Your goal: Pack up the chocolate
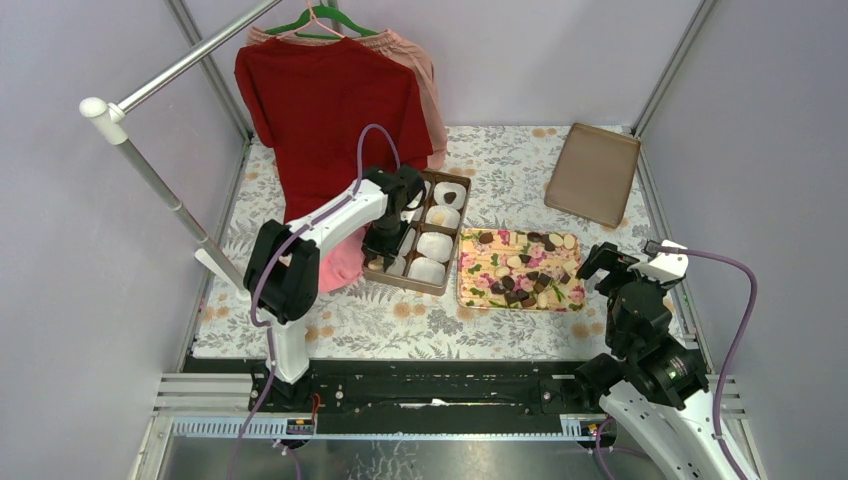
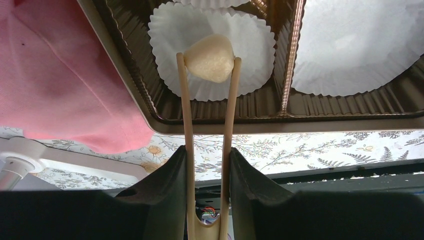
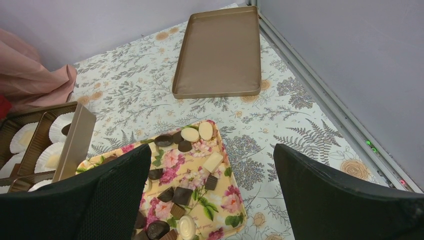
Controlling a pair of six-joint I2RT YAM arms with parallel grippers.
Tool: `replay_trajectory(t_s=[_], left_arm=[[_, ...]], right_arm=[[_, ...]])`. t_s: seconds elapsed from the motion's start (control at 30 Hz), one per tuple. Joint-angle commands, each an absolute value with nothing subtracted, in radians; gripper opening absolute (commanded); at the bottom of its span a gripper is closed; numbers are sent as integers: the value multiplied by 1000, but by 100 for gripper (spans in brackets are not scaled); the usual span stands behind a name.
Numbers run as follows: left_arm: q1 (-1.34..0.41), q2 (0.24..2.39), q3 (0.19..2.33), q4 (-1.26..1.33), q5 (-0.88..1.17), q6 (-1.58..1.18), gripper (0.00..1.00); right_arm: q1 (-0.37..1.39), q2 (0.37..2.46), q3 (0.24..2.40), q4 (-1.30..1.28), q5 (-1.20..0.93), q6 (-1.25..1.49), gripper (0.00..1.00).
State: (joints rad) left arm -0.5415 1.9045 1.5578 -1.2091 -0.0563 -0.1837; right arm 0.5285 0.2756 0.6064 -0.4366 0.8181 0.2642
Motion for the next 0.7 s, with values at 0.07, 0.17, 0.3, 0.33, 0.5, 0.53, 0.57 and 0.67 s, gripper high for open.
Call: replay_trajectory(t_s=[0.07,0.17,0.3,0.33,0.5,0.53,0.57,0.67], left_arm=[[-532,1912,1566,-1238,-55,-171,33],[-532,1921,1562,-1239,-55,-173,33],[-532,1925,1554,-1243,-50,-173,35],[-532,1925,1551,-1243,-49,-174,36],[-532,1919,1539,-1243,-46,-178,37],[-532,1919,1536,-1243,-44,-178,38],[-532,1920,1535,-1243,-41,-177,38],[-532,1922,1530,-1244,-41,-178,39]], right_arm=[[533,283,607,-392,804,244,100],[534,290,608,-391,795,242,100],[533,299,611,-393,792,242,100],[534,298,612,-394,792,242,100],[533,299,609,-393,792,242,100],[532,300,610,-394,791,242,100],[533,301,611,-394,791,242,100],[533,300,612,-393,790,242,100]])
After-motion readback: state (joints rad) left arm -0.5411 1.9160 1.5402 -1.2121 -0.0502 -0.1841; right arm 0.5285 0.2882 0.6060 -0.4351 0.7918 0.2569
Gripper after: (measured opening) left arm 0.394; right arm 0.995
